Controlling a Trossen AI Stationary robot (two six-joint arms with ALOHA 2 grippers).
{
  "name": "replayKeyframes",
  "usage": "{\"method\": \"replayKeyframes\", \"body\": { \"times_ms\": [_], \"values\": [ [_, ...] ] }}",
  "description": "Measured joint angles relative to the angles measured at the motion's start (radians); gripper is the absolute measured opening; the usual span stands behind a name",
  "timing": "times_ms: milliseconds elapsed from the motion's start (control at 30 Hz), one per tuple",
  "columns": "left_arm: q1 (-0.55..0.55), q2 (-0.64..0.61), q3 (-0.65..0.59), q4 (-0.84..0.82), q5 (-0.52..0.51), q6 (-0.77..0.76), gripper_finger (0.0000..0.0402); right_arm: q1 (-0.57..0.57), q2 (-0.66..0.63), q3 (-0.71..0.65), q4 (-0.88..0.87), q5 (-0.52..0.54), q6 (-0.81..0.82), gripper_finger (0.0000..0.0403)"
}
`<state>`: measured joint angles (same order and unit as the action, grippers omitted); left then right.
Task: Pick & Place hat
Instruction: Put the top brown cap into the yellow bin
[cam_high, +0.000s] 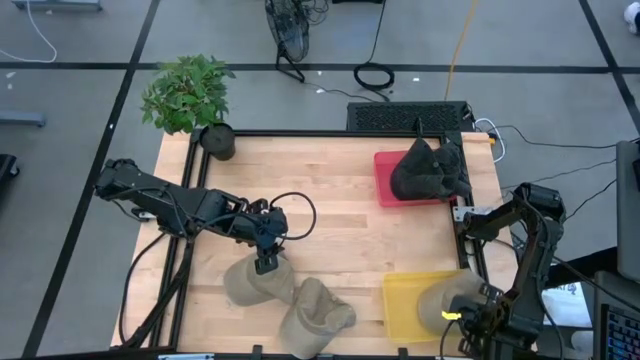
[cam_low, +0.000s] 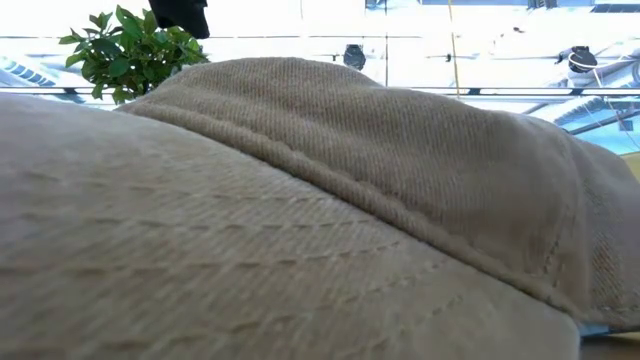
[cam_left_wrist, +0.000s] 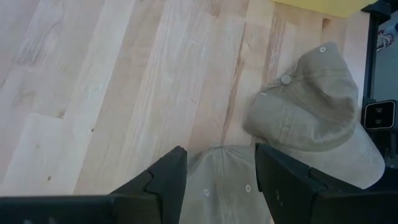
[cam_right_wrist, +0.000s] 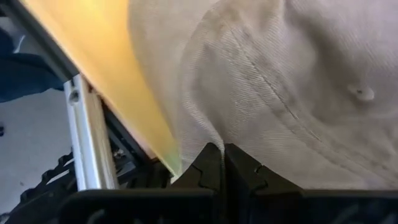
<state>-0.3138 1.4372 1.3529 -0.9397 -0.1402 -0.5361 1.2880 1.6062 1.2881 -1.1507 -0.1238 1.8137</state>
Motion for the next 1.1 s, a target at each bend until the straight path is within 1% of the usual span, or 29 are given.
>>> {"method": "replayKeyframes", "body": {
  "times_ms": [267, 567, 633, 800, 1100],
  "values": [
    [0.0, 0.0, 0.0, 0.0, -0.003, 0.008, 0.0188, 0.002, 0.0, 0.0, -0.005, -0.03, 0.034, 0.0],
    [0.0, 0.0, 0.0, -0.015, -0.018, 0.011, 0.0188, 0.002, 0.0, 0.0, 0.005, -0.028, 0.032, 0.0001],
    [0.0, 0.0, 0.0, -0.02, -0.02, 0.016, 0.0188, 0.002, 0.0, 0.0, 0.011, -0.026, 0.039, 0.0006],
    [0.0, 0.0, 0.0, -0.03, -0.043, 0.018, 0.0188, -0.003, 0.0, 0.007, 0.026, 0.004, 0.054, 0.0043],
    [0.008, 0.0, 0.0, -0.03, -0.047, 0.03, 0.0188, -0.005, 0.0, 0.009, 0.03, 0.016, 0.056, 0.0133]
  ]
}}
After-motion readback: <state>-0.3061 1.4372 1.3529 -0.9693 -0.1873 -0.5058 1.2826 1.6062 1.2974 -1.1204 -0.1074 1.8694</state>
